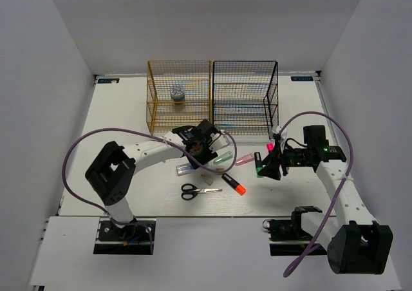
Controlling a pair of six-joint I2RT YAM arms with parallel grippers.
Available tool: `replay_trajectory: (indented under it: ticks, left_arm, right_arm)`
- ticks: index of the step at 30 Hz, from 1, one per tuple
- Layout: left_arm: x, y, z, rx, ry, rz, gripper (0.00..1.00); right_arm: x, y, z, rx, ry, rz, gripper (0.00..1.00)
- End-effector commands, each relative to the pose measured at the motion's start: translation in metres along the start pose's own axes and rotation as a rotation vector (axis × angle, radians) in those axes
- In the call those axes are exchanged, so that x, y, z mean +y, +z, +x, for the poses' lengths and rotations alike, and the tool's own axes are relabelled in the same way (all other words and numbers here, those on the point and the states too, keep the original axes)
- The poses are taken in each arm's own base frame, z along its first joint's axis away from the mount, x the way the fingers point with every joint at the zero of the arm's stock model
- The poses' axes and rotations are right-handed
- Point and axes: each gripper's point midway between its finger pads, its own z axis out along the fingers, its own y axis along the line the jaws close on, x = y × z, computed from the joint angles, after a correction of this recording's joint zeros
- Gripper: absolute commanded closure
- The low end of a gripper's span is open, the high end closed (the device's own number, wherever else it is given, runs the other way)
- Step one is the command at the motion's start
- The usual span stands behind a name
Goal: Sort the stationery into containers
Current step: Pick up the stationery from the center of the board.
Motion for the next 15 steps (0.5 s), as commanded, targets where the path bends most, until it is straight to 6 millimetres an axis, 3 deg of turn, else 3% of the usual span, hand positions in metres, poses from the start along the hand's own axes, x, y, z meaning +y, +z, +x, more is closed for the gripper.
replay_trajectory:
  ticks: [1,15]
  left_arm:
    - [-0.005,0.000,0.001,-0.011,-0.008,0.029,0.36]
    - [-0.012,0.018,0.017,0.038,0.001,0.076,0.36]
  right_arm:
    - [0.004,-0.001,0.001,-0.003,-0.012,-0.007,0.41]
    - [0.003,-0.001,0.001,-0.004,-0.015,-0.003,0.41]
